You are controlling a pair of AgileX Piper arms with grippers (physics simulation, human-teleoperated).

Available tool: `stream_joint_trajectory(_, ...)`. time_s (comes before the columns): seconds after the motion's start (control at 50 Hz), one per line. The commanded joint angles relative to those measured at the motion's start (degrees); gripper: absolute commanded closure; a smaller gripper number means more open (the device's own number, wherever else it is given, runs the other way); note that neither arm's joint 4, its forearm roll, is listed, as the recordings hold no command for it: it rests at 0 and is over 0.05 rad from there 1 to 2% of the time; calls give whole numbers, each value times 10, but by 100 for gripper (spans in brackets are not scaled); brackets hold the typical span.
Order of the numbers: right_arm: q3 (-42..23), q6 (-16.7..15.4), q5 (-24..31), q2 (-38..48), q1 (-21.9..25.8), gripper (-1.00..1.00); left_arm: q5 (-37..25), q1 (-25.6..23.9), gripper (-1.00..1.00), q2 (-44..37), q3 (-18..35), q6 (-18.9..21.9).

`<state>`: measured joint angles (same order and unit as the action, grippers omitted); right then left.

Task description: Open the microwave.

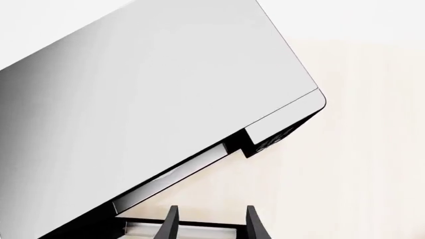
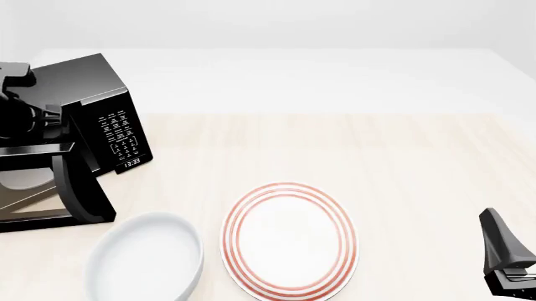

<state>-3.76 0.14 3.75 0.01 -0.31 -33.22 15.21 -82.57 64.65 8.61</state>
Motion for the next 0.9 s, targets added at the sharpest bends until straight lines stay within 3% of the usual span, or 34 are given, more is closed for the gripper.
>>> stream_joint_trajectory(0.02, 0, 0, 0, 0, 0, -100, 13, 7, -100, -8, -10, 0)
stream_joint_trajectory(0.36, 0, 0, 0, 0, 0, -100, 33, 9, -100, -4, -41, -3)
stream_joint_trajectory(0.38, 37, 2, -37, 0, -6, -100, 36, 10, -100, -2, -46, -3)
stream_joint_trajectory(0.9, 37, 2, -37, 0, -6, -100, 43, 17, -100, 1, -66, -3)
